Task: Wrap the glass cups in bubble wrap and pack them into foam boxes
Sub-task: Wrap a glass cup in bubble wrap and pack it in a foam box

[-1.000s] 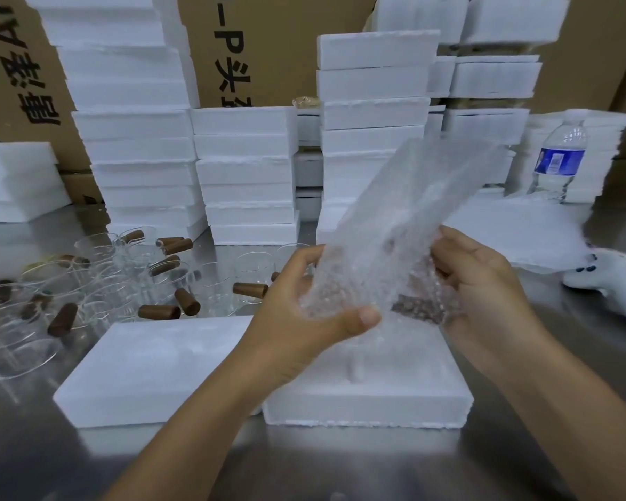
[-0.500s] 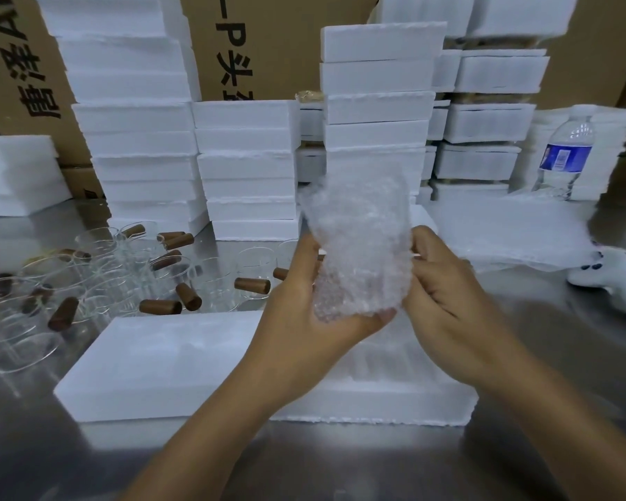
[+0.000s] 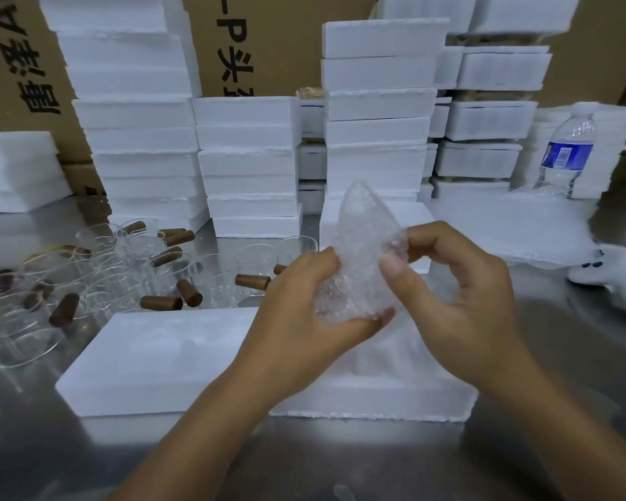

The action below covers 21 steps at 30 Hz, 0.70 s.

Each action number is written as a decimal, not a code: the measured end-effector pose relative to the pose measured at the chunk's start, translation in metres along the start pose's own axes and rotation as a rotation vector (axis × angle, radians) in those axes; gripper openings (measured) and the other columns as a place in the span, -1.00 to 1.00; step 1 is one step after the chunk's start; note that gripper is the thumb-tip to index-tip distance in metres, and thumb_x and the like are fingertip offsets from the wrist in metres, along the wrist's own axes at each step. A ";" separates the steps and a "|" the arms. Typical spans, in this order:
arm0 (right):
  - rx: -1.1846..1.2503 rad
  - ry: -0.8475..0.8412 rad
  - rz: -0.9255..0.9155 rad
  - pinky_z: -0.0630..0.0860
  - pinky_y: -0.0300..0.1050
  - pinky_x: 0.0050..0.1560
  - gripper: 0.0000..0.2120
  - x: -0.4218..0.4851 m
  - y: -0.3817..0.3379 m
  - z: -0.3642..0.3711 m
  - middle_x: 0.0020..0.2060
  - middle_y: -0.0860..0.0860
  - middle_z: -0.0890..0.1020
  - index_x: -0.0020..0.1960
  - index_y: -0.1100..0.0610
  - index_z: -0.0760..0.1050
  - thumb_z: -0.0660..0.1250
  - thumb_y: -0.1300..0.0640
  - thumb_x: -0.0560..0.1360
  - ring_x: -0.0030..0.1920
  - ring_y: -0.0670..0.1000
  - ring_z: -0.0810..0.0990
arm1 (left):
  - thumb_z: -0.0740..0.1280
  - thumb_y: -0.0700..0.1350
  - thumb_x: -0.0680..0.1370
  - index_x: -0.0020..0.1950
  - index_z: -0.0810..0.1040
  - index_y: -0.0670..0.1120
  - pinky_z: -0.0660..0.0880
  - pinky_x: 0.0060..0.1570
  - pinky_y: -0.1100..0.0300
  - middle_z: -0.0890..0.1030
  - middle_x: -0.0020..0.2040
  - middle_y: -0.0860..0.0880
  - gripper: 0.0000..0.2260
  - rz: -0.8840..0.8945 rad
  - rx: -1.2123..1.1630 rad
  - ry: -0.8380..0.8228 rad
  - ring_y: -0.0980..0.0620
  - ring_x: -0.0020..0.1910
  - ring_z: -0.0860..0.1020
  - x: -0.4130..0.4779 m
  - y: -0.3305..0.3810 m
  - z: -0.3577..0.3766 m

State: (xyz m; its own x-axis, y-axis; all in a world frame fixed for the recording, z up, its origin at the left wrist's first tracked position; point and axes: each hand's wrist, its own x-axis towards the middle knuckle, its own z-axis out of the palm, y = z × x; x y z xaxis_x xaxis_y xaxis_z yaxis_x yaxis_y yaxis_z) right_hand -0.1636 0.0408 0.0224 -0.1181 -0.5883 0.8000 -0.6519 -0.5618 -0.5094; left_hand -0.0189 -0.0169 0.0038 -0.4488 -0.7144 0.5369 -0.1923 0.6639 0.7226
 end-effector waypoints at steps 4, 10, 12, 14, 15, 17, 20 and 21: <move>0.323 0.065 0.385 0.46 -0.24 -0.36 -0.83 0.004 0.004 -0.004 -0.33 -0.04 0.61 -0.20 0.02 0.56 0.47 -0.04 0.33 -0.30 -0.12 0.58 | 0.38 0.31 0.31 0.10 0.44 0.16 0.51 -0.13 0.23 0.53 -0.01 0.18 -0.55 0.086 0.124 -0.006 0.17 -0.03 0.53 -0.002 -0.001 0.002; 0.365 -0.122 0.606 0.44 -0.37 -0.44 -0.69 0.009 0.010 -0.010 -0.20 -0.07 0.68 0.01 0.01 0.58 0.45 0.10 0.26 -0.29 -0.16 0.62 | 0.46 0.24 0.28 0.17 0.22 0.43 0.54 -0.09 0.36 0.47 0.12 0.29 -0.43 0.138 0.071 -0.015 0.21 0.04 0.53 -0.002 0.001 0.000; 0.361 -0.135 0.580 0.42 -0.37 -0.43 -0.78 0.007 0.010 -0.009 -0.20 -0.05 0.69 -0.06 0.07 0.62 0.43 0.19 0.28 -0.27 -0.15 0.62 | 0.47 0.23 0.29 0.21 0.15 0.50 0.53 -0.04 0.36 0.42 0.18 0.32 -0.36 0.168 0.093 -0.034 0.22 0.07 0.51 -0.003 0.002 0.000; 0.334 -0.112 0.549 0.42 -0.39 -0.39 -0.82 0.005 0.011 -0.008 -0.21 -0.07 0.68 -0.13 0.09 0.60 0.42 0.26 0.28 -0.23 -0.14 0.62 | 0.44 0.24 0.31 0.22 0.17 0.50 0.47 0.01 0.43 0.40 0.19 0.31 -0.40 0.198 0.138 -0.040 0.27 0.10 0.46 -0.004 0.001 0.002; 0.341 -0.108 0.540 0.41 -0.40 -0.39 -0.83 0.005 0.011 -0.008 -0.24 -0.08 0.68 -0.15 0.10 0.59 0.41 0.28 0.29 -0.25 -0.16 0.61 | 0.42 0.24 0.33 0.21 0.21 0.49 0.42 0.02 0.47 0.41 0.18 0.29 -0.44 0.209 0.154 -0.038 0.30 0.11 0.44 -0.004 0.000 0.002; 0.390 -0.114 0.533 0.40 -0.38 -0.41 -0.88 0.005 0.009 -0.009 -0.29 -0.09 0.65 -0.19 0.10 0.56 0.41 0.28 0.32 -0.28 -0.16 0.59 | 0.39 0.25 0.34 0.18 0.27 0.44 0.35 0.02 0.53 0.43 0.15 0.27 -0.52 0.213 0.179 -0.029 0.32 0.11 0.41 -0.003 -0.001 0.002; 0.436 -0.130 0.498 0.49 -0.19 -0.22 -0.90 0.005 0.009 -0.009 -0.19 -0.06 0.64 -0.19 0.09 0.58 0.38 0.12 0.30 -0.19 -0.03 0.61 | 0.38 0.25 0.35 0.14 0.36 0.31 0.31 0.00 0.55 0.46 0.08 0.24 -0.60 0.210 0.198 0.004 0.30 0.08 0.43 -0.001 -0.002 0.000; 0.428 -0.130 0.473 0.51 -0.15 -0.12 -0.87 0.005 0.007 -0.008 -0.15 -0.09 0.64 -0.19 0.06 0.60 0.36 0.06 0.29 -0.11 -0.02 0.61 | 0.39 0.25 0.35 0.11 0.38 0.28 0.32 -0.02 0.55 0.47 0.06 0.23 -0.62 0.204 0.202 0.014 0.29 0.06 0.44 -0.001 -0.003 0.000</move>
State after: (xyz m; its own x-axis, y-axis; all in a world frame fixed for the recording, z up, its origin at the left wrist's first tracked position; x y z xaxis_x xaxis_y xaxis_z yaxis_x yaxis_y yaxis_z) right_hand -0.1747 0.0391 0.0253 -0.2102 -0.8794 0.4271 -0.1925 -0.3911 -0.9000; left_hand -0.0176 -0.0183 0.0014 -0.4843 -0.5635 0.6693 -0.2701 0.8239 0.4982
